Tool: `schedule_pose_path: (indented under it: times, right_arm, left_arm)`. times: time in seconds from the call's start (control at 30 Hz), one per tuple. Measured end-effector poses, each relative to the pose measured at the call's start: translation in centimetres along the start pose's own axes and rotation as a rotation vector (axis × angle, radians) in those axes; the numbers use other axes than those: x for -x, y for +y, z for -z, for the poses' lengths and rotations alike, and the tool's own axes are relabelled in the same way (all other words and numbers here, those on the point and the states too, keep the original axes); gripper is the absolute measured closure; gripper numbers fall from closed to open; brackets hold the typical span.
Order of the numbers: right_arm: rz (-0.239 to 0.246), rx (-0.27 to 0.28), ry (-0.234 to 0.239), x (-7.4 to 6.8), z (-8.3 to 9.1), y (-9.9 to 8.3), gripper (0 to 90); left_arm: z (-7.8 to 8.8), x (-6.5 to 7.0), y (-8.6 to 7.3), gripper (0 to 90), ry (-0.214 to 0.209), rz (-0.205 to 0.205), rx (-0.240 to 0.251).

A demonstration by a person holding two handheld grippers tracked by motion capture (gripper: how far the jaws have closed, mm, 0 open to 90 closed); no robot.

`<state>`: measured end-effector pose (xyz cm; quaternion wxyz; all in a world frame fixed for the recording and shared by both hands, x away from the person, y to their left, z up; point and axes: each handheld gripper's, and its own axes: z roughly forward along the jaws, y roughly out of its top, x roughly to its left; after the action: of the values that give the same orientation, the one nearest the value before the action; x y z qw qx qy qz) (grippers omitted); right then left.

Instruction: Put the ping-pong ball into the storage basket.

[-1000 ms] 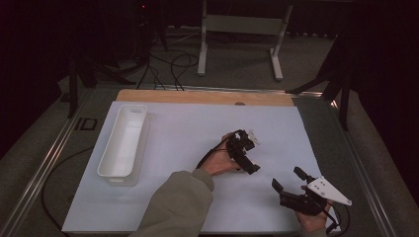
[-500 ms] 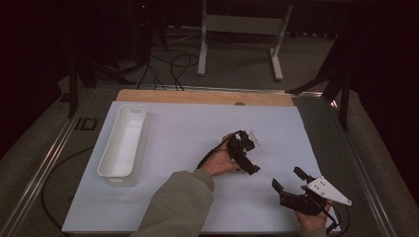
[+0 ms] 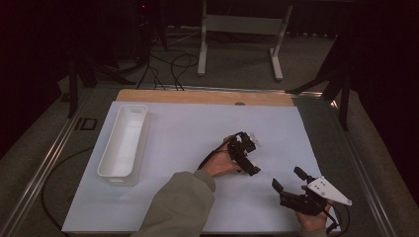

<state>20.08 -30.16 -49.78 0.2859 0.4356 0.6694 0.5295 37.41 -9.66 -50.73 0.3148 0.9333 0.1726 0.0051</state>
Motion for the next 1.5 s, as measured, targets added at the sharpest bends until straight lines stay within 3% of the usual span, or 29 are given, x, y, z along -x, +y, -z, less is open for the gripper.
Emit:
schedule_pose_path:
  times: [0.27,0.47,0.77,1.07,1.5]
  right_arm:
    - [0.0,0.0,0.001,0.0,0.0,0.0,8.1]
    - [-0.001,0.001,0.0,0.0,0.0,0.0,8.1]
    - [0.001,0.0,-0.002,0.0,0.0,0.0,8.1]
    - [0.0,0.0,-0.001,0.0,0.0,0.0,8.1]
    - [0.007,-0.003,-0.003,0.0,-0.1,-0.1,8.1]
  left_arm:
    - [-0.6,0.3,0.0,8.8,0.01,0.002,-0.029]
    - [-1.0,0.4,0.0,24.3,0.012,0.0,-0.052]
    - [-1.3,0.7,0.0,49.7,-0.038,-0.02,-0.072]
    - [-1.1,0.8,0.0,51.2,-0.029,-0.034,-0.075]
    - [-0.4,0.5,0.1,51.3,-0.016,-0.015,-0.076]
